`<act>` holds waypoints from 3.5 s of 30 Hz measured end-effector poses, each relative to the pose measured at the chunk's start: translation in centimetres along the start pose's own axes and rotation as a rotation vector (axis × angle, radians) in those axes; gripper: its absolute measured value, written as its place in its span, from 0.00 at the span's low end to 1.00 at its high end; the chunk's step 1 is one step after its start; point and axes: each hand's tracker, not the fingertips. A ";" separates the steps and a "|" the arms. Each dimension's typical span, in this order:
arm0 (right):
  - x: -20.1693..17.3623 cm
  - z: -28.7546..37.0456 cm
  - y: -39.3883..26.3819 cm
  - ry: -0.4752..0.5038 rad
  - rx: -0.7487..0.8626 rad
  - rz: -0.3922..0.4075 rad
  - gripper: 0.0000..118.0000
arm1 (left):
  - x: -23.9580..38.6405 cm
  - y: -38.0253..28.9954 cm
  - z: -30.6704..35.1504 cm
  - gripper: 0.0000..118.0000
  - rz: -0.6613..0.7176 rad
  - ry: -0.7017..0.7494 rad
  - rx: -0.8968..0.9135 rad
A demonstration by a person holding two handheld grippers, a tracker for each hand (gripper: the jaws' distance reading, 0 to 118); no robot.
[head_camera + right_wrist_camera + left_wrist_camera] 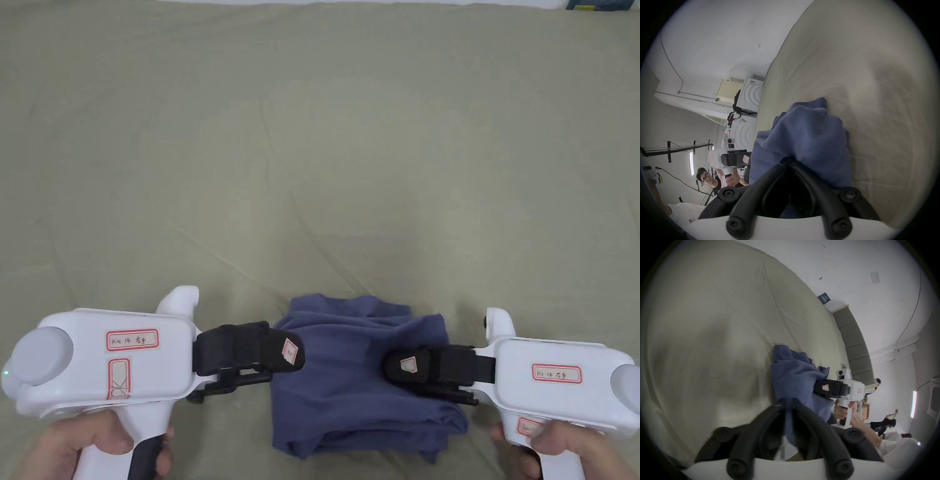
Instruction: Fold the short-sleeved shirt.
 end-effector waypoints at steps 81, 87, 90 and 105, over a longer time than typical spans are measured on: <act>-23.3 14.3 -1.3 -0.886 0.839 0.764 0.00 | 27.0 -1.5 3.6 0.06 -0.703 0.686 0.949; -23.8 15.1 -2.9 -0.855 0.878 0.773 0.00 | 26.0 -4.0 5.0 0.06 -0.733 0.694 0.983; -24.0 15.0 -3.6 -0.865 0.878 0.785 0.00 | 25.9 -4.3 5.5 0.06 -0.730 0.710 0.981; -23.9 16.1 -4.8 -0.889 0.942 0.790 1.00 | 25.6 -4.1 6.6 1.00 -0.702 0.710 0.965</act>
